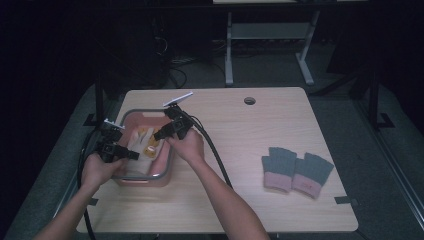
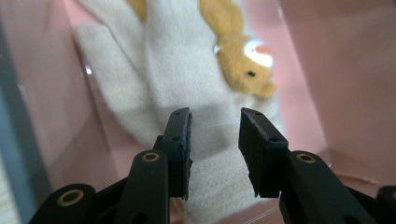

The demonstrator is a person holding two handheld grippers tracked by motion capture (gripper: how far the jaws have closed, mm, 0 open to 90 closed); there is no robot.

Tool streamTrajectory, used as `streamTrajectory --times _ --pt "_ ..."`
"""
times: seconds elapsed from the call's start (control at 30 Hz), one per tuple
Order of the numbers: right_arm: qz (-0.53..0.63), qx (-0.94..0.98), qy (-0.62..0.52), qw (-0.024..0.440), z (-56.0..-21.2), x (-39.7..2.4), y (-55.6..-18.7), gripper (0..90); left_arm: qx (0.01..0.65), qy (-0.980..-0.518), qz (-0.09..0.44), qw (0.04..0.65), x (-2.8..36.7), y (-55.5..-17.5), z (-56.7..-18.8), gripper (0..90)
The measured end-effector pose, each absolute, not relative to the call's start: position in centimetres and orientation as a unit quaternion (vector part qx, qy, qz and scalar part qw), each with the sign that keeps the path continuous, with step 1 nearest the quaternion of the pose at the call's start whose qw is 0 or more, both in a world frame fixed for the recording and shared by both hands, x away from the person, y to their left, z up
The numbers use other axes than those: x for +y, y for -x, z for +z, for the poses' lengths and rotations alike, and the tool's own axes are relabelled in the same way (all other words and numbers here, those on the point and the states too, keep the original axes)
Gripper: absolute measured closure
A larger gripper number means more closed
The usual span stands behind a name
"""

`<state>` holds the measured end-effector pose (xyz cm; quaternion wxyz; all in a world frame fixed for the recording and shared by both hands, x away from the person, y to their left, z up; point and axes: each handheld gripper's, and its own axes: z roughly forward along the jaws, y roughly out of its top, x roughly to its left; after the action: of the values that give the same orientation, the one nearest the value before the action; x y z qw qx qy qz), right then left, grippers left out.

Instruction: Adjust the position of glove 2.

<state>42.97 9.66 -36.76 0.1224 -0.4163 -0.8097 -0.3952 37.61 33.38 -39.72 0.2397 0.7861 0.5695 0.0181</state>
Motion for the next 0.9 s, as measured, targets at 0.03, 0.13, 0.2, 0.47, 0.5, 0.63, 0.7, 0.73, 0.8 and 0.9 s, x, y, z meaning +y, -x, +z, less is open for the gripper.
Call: streamTrajectory --times 0.03,0.13,0.2,0.47,0.5,0.63,0.7,0.73,0.8,0.9 --pt "-0.395 -0.810 0.416 0.122 -36.8 9.7 -43.0 66.9 0.570 -0.789 0.015 0.229 33.3 -37.7 -39.9 63.7" --pt "-0.397 -0.810 0.413 0.123 -36.6 9.4 -42.9 66.8 0.568 -0.795 0.009 0.212 33.2 -38.0 -40.3 63.7" --pt "-0.400 -0.809 0.413 0.124 -36.5 9.3 -42.8 66.7 0.570 -0.792 0.007 0.218 33.4 -38.0 -40.2 63.6" --pt "-0.412 -0.803 0.413 0.121 -35.9 7.9 -42.5 65.6 0.562 -0.782 0.023 0.269 33.7 -37.6 -38.5 61.9" --pt "-0.413 -0.804 0.412 0.120 -35.9 7.8 -42.5 65.3 0.559 -0.782 0.026 0.274 33.7 -37.5 -38.2 61.7" --pt "-0.416 -0.801 0.414 0.122 -35.7 7.2 -42.5 64.7 0.555 -0.776 0.029 0.299 33.6 -37.3 -37.4 61.0" --pt "-0.419 -0.798 0.416 0.122 -35.6 6.6 -42.4 64.1 0.549 -0.776 0.027 0.309 33.3 -37.2 -36.9 60.2" --pt "-0.419 -0.798 0.416 0.122 -35.6 6.6 -42.4 64.1 0.549 -0.776 0.027 0.309 33.3 -37.2 -36.9 60.2" --pt "-0.421 -0.797 0.417 0.123 -35.6 6.2 -42.4 63.3 0.544 -0.777 0.027 0.315 33.2 -37.2 -36.7 59.9" --pt "-0.425 -0.792 0.420 0.125 -35.6 5.4 -42.4 62.6 0.543 -0.772 0.023 0.329 32.8 -37.0 -36.2 59.0"
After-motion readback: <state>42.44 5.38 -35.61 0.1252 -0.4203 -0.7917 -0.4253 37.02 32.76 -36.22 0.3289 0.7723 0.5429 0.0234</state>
